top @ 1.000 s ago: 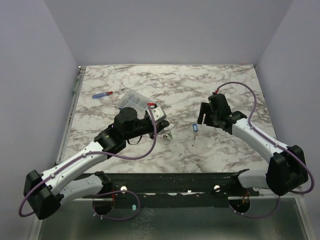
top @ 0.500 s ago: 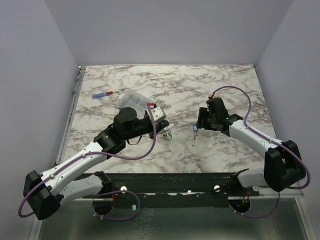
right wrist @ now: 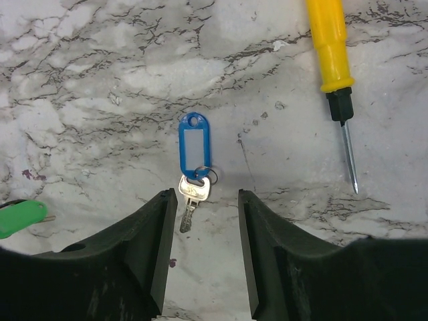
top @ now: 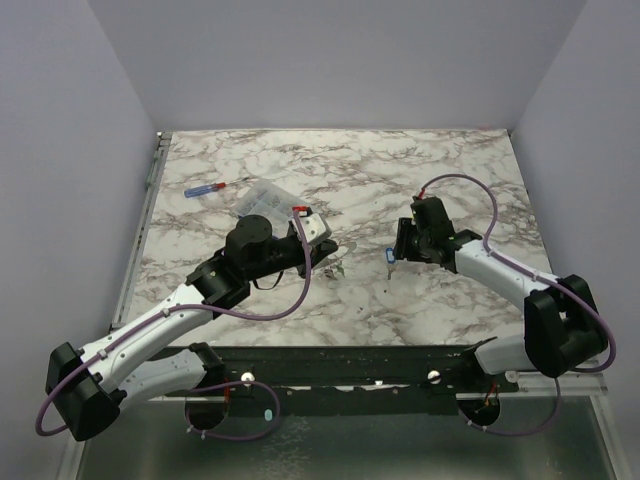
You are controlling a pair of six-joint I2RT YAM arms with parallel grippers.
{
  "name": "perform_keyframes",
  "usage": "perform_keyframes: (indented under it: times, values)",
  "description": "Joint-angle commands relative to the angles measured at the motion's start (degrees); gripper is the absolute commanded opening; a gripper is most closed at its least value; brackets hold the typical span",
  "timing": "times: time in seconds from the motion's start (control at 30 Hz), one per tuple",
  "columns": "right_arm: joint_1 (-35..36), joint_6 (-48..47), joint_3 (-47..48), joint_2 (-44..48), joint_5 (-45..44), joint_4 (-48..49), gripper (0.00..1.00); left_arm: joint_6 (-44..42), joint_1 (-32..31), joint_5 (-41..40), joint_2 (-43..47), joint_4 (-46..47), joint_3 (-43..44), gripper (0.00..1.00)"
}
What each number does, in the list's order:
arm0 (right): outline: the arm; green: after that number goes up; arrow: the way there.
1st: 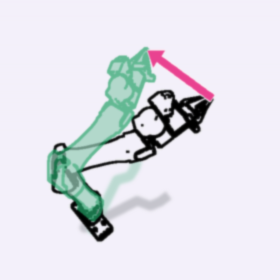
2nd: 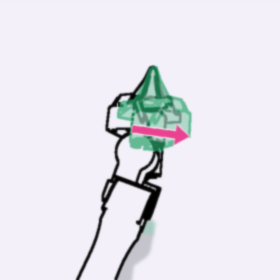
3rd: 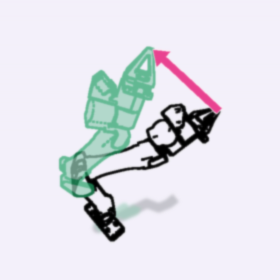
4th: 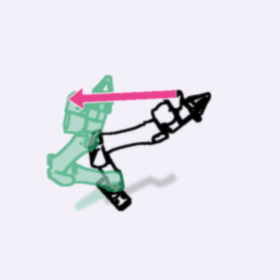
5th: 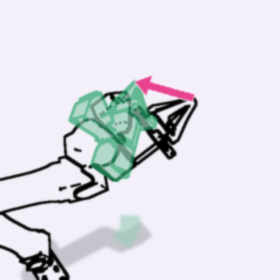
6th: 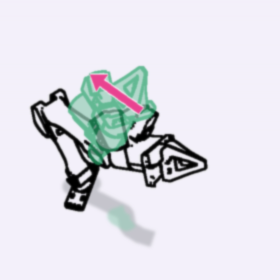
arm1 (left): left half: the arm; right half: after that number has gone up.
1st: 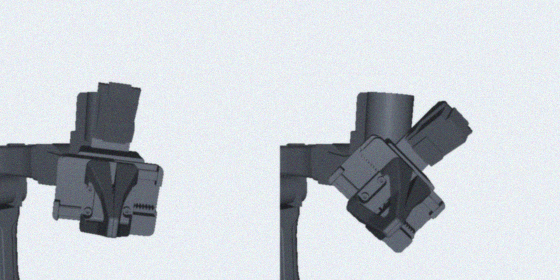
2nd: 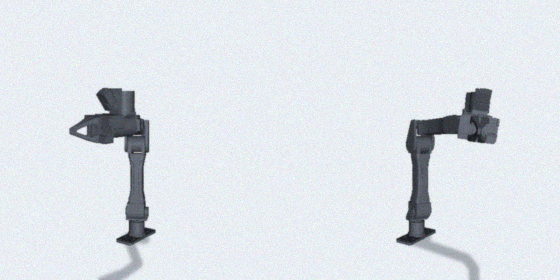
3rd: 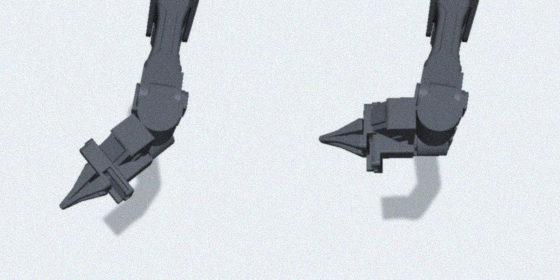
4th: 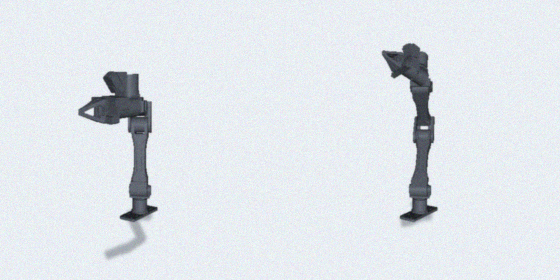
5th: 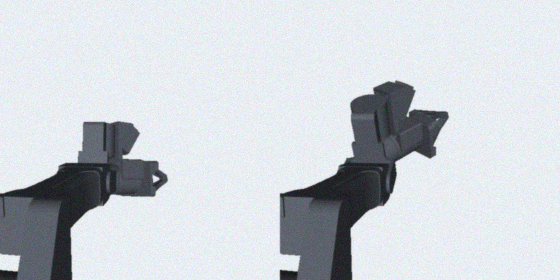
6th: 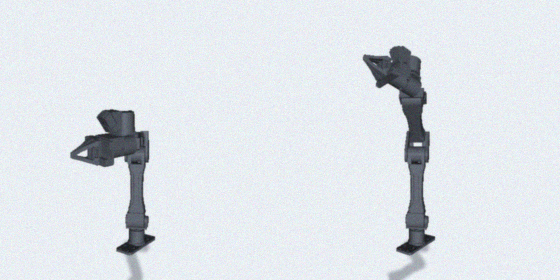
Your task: Put the keys on the keyring
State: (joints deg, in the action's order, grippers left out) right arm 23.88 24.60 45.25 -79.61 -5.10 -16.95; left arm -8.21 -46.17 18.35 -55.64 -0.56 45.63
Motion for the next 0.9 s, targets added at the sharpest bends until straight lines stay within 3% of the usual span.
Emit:
perform_keyframes:
  times: [0.0, 0.87]
  values:
    - [-0.1, -1.7, -1.3, 0.1, 1.2, 1.8, 0.5, -1.0, 0.2, -0.1, 0.8, 0.6, 1.0, 0.0]
    - [-0.1, -0.7, -3.0, 4.8, 4.4, 2.6, 0.47, -0.8, 0.2, 0.5, 1.4, 0.8, 0.6, 0.0]
